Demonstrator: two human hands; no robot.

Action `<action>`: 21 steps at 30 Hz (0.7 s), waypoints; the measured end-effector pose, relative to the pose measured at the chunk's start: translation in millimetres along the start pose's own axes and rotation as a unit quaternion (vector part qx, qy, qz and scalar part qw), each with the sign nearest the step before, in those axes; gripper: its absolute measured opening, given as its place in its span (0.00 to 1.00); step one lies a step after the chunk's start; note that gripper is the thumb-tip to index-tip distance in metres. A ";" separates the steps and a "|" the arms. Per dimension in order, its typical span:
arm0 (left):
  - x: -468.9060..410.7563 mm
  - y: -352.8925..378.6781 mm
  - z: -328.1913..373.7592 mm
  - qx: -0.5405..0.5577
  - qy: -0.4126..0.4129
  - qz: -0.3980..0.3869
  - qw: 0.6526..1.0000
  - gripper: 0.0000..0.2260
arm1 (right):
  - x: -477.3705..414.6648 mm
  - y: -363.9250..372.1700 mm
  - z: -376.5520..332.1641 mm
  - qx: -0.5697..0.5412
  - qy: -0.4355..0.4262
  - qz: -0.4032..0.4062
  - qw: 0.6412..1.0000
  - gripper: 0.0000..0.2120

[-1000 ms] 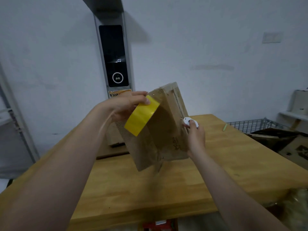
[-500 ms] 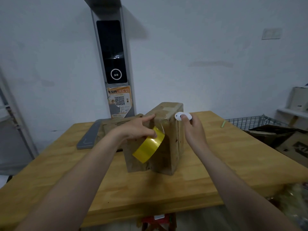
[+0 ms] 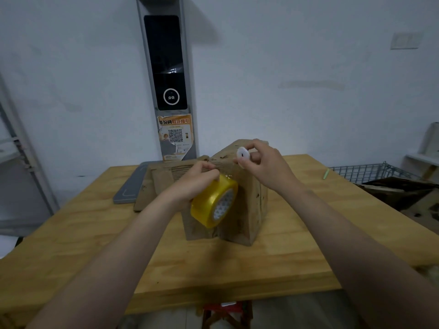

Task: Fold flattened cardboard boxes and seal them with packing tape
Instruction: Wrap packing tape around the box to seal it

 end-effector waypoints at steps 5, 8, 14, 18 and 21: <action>-7.5 6.0 9.4 -0.035 0.034 -0.047 0.998 0.11 | -6.8 -6.6 7.4 -0.036 -0.005 0.045 0.998 0.09; -11.2 4.5 17.9 -0.063 0.046 -0.049 0.996 0.11 | -10.2 -7.6 8.1 -0.014 -0.022 0.041 0.999 0.11; -18.7 -2.7 22.4 -0.141 0.040 -0.059 0.987 0.13 | -8.1 -8.3 3.1 -0.011 -0.019 0.047 0.999 0.14; -21.6 -5.1 25.4 -0.187 0.034 -0.074 0.979 0.16 | -4.2 -9.3 -7.4 -0.004 -0.027 -0.008 1.000 0.14; -22.1 -6.7 24.4 -0.174 0.029 -0.081 0.981 0.17 | -0.1 -7.3 -9.2 0.033 -0.032 -0.039 0.998 0.13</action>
Point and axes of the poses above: each hand's wrist, its own x-axis away from the middle knuckle, its own y-axis out of the palm, z = x × y, the point moved 5 cm from there along -x, towards the middle knuckle, and after that the axes turned 2 degrees about -z, right-handed, at the moved point
